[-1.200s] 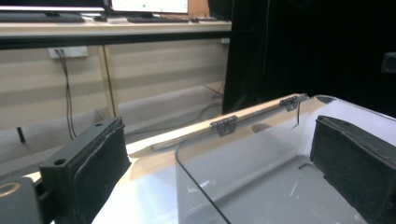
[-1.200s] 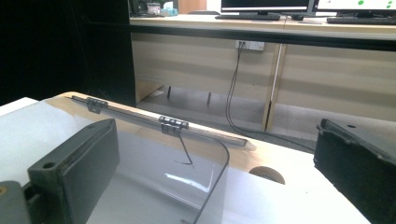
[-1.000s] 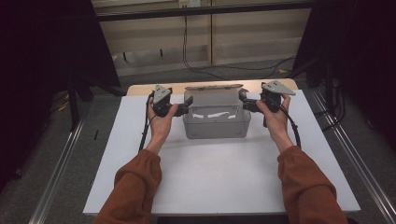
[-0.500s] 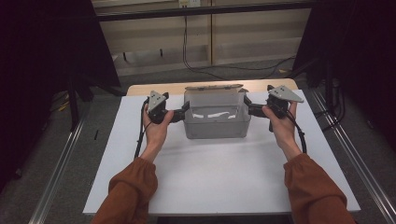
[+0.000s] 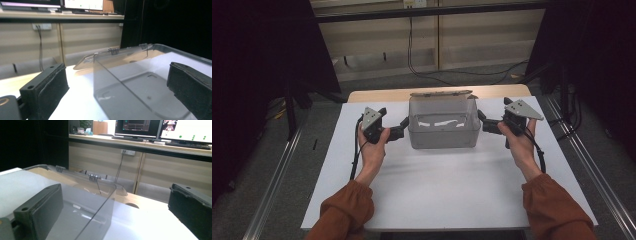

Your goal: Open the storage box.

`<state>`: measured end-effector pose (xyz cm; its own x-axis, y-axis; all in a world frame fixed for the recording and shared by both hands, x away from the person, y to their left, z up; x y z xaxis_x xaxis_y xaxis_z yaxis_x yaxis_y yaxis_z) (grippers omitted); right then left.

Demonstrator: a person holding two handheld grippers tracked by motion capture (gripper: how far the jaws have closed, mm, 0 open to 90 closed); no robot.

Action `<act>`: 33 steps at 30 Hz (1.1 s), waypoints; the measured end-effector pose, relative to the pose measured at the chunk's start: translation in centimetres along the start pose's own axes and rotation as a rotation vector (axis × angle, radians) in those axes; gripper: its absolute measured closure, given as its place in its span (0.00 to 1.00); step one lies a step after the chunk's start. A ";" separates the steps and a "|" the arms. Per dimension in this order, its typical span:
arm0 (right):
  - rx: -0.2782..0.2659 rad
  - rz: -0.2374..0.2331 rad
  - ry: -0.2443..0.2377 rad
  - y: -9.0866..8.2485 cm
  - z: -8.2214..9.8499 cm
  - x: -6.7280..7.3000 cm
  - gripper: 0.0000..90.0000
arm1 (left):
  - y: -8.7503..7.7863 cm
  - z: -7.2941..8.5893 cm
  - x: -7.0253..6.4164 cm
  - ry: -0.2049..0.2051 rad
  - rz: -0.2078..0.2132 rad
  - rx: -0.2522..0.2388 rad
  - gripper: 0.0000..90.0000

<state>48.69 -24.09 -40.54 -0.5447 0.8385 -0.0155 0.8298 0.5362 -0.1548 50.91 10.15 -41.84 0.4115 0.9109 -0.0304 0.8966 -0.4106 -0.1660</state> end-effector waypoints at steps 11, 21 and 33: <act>0.018 0.024 -0.018 -1.8 1.1 0.5 0.00 | -2.7 0.9 0.4 0.043 -0.001 -0.002 0.03; 0.019 0.041 -0.013 -3.7 1.8 1.1 0.00 | -4.9 1.1 0.9 0.048 -0.041 -0.010 0.03; -0.008 0.053 -0.025 -6.6 2.3 2.4 0.00 | -7.2 2.1 0.9 0.029 -0.049 -0.003 0.03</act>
Point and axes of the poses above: each handheld gripper's, and its own axes: y roughly forward along the jaws, z roughly out of its underside, x roughly to its left, the point moved 7 cm from there along y, roughly forward along the jaws, and after that the axes turned 14 degrees about -z, right-handed, at the moved point
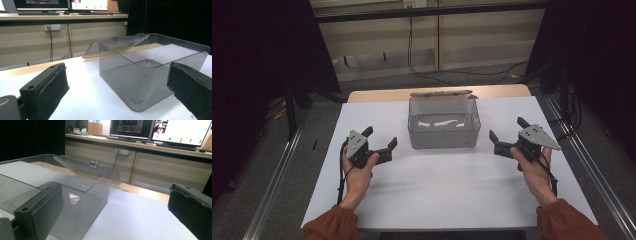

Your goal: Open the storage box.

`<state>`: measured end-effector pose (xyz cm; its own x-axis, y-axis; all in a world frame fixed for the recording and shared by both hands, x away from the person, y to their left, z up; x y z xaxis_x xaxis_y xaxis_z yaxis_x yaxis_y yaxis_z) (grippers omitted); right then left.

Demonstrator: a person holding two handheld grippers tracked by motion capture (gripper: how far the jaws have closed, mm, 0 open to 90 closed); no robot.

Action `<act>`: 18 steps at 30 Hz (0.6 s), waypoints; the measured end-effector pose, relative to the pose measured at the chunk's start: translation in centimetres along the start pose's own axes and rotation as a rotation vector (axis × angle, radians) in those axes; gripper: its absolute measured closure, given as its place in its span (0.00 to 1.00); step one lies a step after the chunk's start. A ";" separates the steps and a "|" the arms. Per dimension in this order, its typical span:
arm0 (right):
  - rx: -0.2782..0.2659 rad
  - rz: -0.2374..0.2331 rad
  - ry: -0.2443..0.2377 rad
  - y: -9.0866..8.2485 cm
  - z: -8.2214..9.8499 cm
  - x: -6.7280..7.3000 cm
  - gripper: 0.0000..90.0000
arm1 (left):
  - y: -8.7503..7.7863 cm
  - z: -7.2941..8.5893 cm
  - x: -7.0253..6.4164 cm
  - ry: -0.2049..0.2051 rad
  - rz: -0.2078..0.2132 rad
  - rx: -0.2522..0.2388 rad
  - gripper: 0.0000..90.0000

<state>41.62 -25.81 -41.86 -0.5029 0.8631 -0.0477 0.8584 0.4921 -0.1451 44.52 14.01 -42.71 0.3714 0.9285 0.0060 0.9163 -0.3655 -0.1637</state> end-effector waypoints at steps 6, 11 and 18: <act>-0.008 0.005 -0.007 -1.5 0.4 0.3 0.00 | -1.3 0.2 0.5 -0.010 -0.020 -0.011 0.03; -0.003 0.016 0.007 -2.6 1.0 0.4 0.00 | -2.4 0.4 0.7 -0.026 -0.033 -0.012 0.03; -0.005 0.023 0.008 -4.3 1.4 0.8 0.00 | -3.7 1.0 1.0 -0.017 -0.035 -0.006 0.03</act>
Point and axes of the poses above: each handheld gripper's, and its own axes: y roughly forward along the jaws, z roughly out of its underside, x roughly to its left, the point moved 7 cm from there along y, roughly forward along the jaws, and after that the axes turned 14 degrees about -z, right-handed, at the moved point
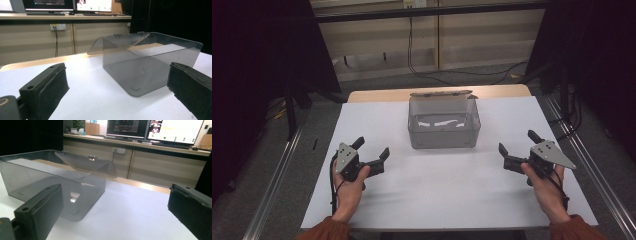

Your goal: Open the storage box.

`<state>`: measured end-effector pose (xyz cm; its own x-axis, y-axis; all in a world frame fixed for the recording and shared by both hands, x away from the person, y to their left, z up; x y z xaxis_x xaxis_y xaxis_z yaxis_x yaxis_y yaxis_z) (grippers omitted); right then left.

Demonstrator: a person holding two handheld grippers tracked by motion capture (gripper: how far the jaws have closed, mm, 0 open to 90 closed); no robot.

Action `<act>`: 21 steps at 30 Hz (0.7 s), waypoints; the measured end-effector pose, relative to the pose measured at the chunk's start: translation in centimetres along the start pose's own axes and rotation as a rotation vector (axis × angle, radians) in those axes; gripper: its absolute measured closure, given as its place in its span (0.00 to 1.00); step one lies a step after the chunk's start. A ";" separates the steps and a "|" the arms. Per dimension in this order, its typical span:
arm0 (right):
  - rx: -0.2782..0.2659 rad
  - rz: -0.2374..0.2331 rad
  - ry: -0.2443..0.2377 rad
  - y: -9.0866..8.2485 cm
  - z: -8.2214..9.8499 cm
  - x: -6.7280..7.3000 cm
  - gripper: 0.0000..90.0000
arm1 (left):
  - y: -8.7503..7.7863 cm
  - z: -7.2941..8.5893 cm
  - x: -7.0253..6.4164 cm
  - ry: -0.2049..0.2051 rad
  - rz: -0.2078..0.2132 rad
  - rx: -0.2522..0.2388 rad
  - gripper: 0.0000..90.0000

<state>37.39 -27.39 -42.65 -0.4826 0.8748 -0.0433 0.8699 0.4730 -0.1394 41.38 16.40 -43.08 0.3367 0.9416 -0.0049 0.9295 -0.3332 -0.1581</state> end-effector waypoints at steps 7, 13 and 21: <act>0.014 0.013 0.015 -1.6 1.1 -0.1 0.00 | -1.1 0.6 0.4 -0.006 -0.007 0.007 0.03; 0.027 0.010 0.029 -2.7 2.0 0.0 0.00 | -2.4 1.4 0.9 -0.003 -0.024 0.025 0.02; 0.031 0.024 0.058 -4.2 3.3 0.1 0.00 | -3.4 2.8 1.6 -0.010 -0.062 0.047 0.02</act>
Point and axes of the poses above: each handheld gripper's, and its own axes: y roughly forward along the jaws, z roughly out of its underside, x roughly to its left, the point moved 7 cm from there along y, roughly forward along the jaws, and after that the axes turned 14 degrees about -z, right-handed, at the moved point
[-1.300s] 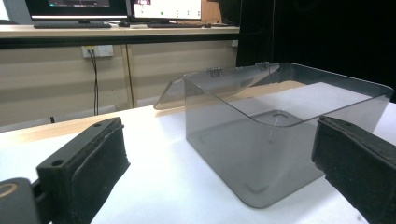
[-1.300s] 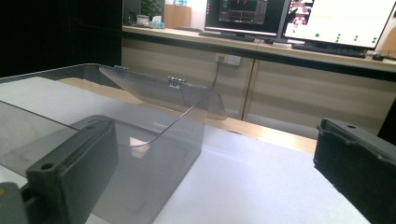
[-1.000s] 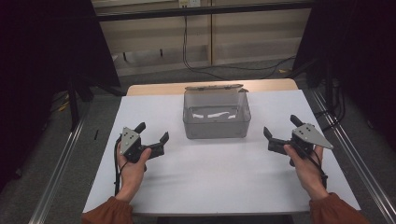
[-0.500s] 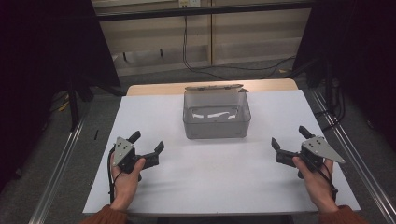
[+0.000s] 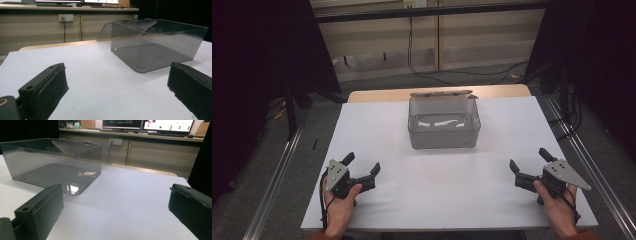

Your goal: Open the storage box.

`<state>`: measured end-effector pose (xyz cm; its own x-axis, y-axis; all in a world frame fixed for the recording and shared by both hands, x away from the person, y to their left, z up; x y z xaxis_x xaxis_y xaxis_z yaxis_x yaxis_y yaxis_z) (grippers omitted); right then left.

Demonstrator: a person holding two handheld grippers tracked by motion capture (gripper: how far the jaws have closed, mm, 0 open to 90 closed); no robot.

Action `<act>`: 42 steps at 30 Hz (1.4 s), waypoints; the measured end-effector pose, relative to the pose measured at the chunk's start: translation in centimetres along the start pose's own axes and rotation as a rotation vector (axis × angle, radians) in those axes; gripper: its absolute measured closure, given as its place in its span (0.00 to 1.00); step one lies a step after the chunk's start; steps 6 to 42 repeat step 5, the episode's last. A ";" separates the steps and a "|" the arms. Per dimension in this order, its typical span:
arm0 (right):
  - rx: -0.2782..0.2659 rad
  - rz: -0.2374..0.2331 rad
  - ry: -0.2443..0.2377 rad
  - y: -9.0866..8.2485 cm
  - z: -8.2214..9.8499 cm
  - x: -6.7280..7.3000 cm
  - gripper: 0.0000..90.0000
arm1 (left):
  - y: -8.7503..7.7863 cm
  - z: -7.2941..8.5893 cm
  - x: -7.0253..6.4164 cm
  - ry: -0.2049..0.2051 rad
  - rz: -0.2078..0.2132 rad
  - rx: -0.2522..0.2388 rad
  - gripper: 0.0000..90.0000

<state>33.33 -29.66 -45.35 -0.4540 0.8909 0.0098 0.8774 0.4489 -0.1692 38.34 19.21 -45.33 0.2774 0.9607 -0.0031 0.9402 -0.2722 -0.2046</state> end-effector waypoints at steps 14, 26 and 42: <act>0.001 -0.001 0.002 0.3 0.1 -0.1 0.00 | 0.1 -0.1 0.1 -0.015 -0.020 0.013 0.03; 0.001 -0.001 0.002 0.3 0.1 -0.1 0.00 | 0.1 -0.1 0.1 -0.015 -0.020 0.013 0.03; 0.001 -0.001 0.002 0.3 0.1 -0.1 0.00 | 0.1 -0.1 0.1 -0.015 -0.020 0.013 0.03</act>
Point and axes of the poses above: each handheld gripper's, and its own axes: y roughly forward along the jaws, z roughly out of its underside, x roughly to its left, the point moved 7 cm from there along y, roughly forward along the jaws, and after that the axes turned 14 degrees about -z, right-handed, at the moved point
